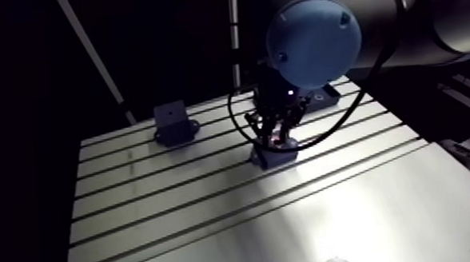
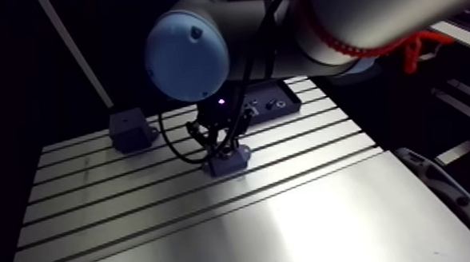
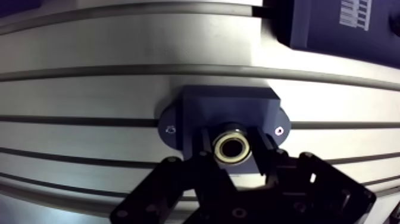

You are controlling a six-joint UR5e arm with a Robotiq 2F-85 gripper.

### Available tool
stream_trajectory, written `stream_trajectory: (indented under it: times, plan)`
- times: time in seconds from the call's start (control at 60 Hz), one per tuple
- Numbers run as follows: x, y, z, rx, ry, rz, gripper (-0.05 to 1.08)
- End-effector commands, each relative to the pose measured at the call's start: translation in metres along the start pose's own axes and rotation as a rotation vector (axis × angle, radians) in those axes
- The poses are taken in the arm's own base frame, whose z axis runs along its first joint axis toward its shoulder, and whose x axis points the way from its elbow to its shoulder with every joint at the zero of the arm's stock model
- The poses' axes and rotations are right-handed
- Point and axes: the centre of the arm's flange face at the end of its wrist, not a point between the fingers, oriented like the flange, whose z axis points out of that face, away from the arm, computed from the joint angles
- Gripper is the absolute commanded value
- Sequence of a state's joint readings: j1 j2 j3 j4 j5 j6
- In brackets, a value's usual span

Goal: Pick up the bearing and press it into the housing until flush.

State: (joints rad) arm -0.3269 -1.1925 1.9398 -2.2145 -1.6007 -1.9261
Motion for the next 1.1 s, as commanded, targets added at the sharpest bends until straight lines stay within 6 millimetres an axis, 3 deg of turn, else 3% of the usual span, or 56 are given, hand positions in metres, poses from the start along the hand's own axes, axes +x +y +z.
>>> stream_trajectory:
  times: [0.017,0.033,0.05,0.067,0.083,0.1,0.117,0.133,0.15,0.45,0.65,0.817,0.85,0.867,0.883,0.9,0.917,0.933,0.95,0.967,0.983,1.0,1.017,1.033,1.1]
  plan:
    - [0.0,0.0,0.0,0.0,0.0,0.002,0.68]
    - [0.0,0.0,0.0,0.0,0.0,0.002,0.68]
    - [0.0,0.0,-0.002,0.0,0.003,0.002,0.57]
    - [0.0,0.0,-0.002,0.0,0.003,0.002,0.57]
    - [0.0,0.0,-0.003,0.0,0.005,0.002,0.36]
    - [0.0,0.0,-0.003,0.0,0.005,0.002,0.36]
    - [0.0,0.0,-0.005,-0.005,0.007,0.001,0.09]
    - [0.0,0.0,-0.005,-0.005,0.007,0.001,0.09]
    - [0.0,0.0,-0.008,-0.006,0.01,-0.001,0.02]
    - [-0.001,0.0,-0.019,-0.015,0.027,0.001,0.0]
    - [-0.004,0.001,-0.047,-0.028,0.061,0.004,0.0]
    - [-0.005,0.0,-0.057,-0.027,0.063,0.005,0.01]
    - [-0.005,0.0,-0.057,-0.026,0.062,0.005,0.05]
    - [-0.005,0.0,-0.057,-0.026,0.061,0.004,0.14]
    - [-0.005,0.0,-0.057,-0.026,0.061,0.004,0.14]
    - [-0.005,0.0,-0.057,-0.025,0.058,0.004,0.27]
    - [-0.005,0.0,-0.057,-0.025,0.058,0.004,0.27]
    - [-0.006,0.0,-0.056,-0.024,0.056,0.004,0.45]
    - [-0.006,0.0,-0.056,-0.024,0.056,0.004,0.45]
    - [-0.005,0.0,-0.057,-0.02,0.056,0.003,0.62]
    - [-0.005,0.0,-0.057,-0.02,0.056,0.003,0.62]
    - [-0.005,0.001,-0.057,-0.025,0.056,0.005,0.81]
    - [-0.005,0.001,-0.057,-0.025,0.056,0.005,0.81]
    - [-0.005,0.001,-0.057,-0.027,0.057,0.005,0.94]
    - [-0.005,0.005,-0.058,-0.026,0.056,0.011,1.03]
